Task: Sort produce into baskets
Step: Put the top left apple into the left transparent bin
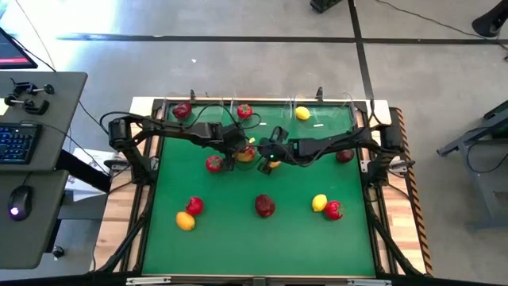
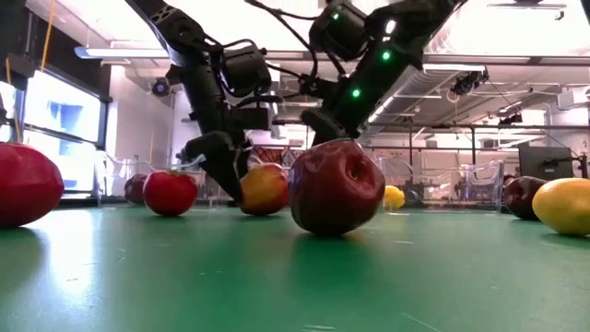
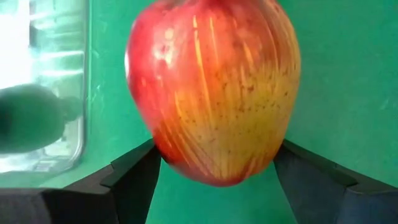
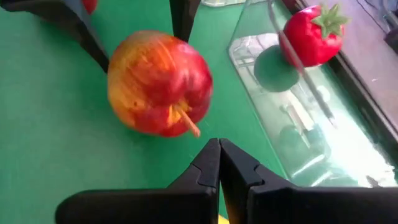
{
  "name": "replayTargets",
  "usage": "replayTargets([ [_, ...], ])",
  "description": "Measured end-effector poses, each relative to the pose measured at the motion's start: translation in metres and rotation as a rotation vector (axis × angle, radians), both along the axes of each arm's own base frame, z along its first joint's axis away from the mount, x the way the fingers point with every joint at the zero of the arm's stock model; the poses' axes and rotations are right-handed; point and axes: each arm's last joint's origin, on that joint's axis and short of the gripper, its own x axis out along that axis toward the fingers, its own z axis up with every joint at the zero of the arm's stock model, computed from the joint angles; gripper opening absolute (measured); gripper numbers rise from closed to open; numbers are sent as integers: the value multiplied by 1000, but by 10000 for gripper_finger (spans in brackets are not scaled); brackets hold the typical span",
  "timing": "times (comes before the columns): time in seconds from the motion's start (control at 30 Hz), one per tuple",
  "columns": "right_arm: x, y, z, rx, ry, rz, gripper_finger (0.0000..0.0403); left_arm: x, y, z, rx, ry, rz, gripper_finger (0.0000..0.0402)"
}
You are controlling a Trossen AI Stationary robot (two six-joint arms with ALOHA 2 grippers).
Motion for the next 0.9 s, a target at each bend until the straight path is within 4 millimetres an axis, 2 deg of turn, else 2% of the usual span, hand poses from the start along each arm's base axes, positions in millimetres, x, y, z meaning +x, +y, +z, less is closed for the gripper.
replayTargets([
  [0.17,10,-1,-19,1,-19,-3,0,0,0,0,-1,-6,-2,259],
  [0.33,13,-1,-24,-2,-22,-6,0,0,0,0,0,-4,-2,250],
  [0.67,1,10,-7,-136,37,-61,0,-4,-1,9,55,10,-7,248],
  [0.9,-3,14,1,-173,47,-78,0,-14,-2,39,122,-59,20,248],
])
